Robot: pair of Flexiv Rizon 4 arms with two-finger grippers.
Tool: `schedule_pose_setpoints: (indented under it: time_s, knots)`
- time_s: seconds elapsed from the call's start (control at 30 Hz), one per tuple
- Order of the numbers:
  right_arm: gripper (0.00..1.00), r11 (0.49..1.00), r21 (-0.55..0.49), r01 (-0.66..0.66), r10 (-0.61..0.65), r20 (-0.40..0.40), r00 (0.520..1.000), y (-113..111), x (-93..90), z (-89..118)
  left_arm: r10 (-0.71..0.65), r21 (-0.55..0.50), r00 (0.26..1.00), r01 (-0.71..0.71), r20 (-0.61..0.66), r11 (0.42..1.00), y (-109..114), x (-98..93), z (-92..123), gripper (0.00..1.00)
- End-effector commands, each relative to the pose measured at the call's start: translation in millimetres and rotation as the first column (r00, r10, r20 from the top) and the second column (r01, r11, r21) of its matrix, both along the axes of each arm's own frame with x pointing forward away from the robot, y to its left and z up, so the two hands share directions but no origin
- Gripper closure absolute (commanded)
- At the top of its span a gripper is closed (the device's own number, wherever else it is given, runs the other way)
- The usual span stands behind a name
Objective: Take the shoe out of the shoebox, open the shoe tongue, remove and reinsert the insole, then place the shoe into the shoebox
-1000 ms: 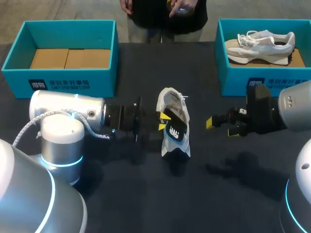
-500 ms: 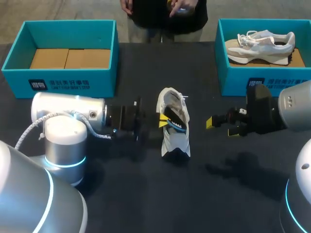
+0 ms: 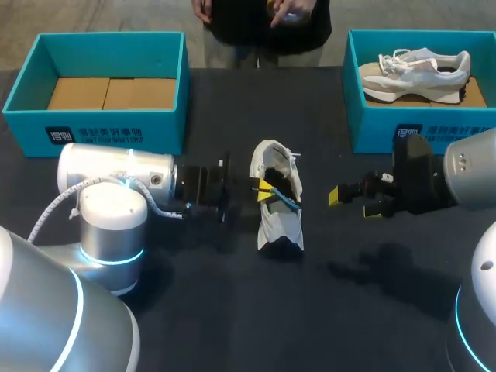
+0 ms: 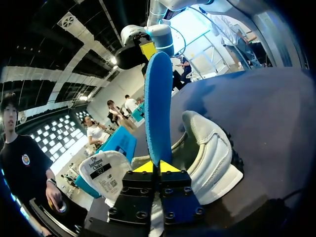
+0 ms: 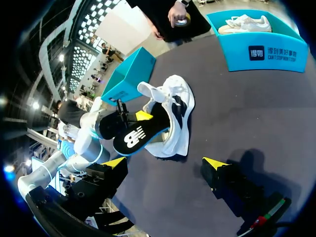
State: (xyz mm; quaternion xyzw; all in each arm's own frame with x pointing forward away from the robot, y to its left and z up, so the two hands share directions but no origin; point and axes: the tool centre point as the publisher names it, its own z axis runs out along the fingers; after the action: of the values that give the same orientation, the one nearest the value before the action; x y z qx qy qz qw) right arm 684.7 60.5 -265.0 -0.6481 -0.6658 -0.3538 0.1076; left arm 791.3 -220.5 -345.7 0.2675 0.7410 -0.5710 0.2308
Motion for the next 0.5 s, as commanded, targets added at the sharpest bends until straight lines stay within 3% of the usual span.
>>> schedule_pose_setpoints:
  time_s: [0.03,0.17,0.27,0.3,0.37,0.4,0.5]
  knots:
    - [0.0,1.0,0.0,0.002,-0.002,0.001,1.0,0,-1.8,0,-0.007,-0.001,1.0,0.007,0.002,1.0,5,-9.9,9,0.6]
    - [0.0,1.0,0.0,0.002,-0.002,0.001,1.0,0,-1.8,0,-0.025,-0.004,1.0,0.025,-0.002,1.0,6,-16.7,12,0.59]
    - [0.0,1.0,0.0,0.002,-0.002,0.001,1.0,0,-1.8,0,-0.032,-0.008,0.999,0.032,-0.002,0.999,6,-19.8,14,0.65]
    - [0.0,1.0,0.0,0.002,-0.002,0.001,1.0,0,-1.8,0,-0.035,-0.01,0.999,0.035,-0.001,0.999,6,-20.4,14,0.75]
    - [0.0,1.0,0.0,0.002,-0.002,0.001,1.0,0,-1.8,0,-0.038,-0.009,0.999,0.038,0.0,0.999,5,-21.0,14,0.84]
    - [0.0,1.0,0.0,0.002,-0.002,0.001,1.0,0,-1.8,0,-0.04,-0.009,0.999,0.04,0.0,0.999,4,-20.7,14,0.98]
    - [0.0,1.0,0.0,0.002,-0.002,0.001,1.0,0,-1.8,0,-0.049,0.0,0.999,0.049,-0.003,0.999,2,-19.7,11,1.0]
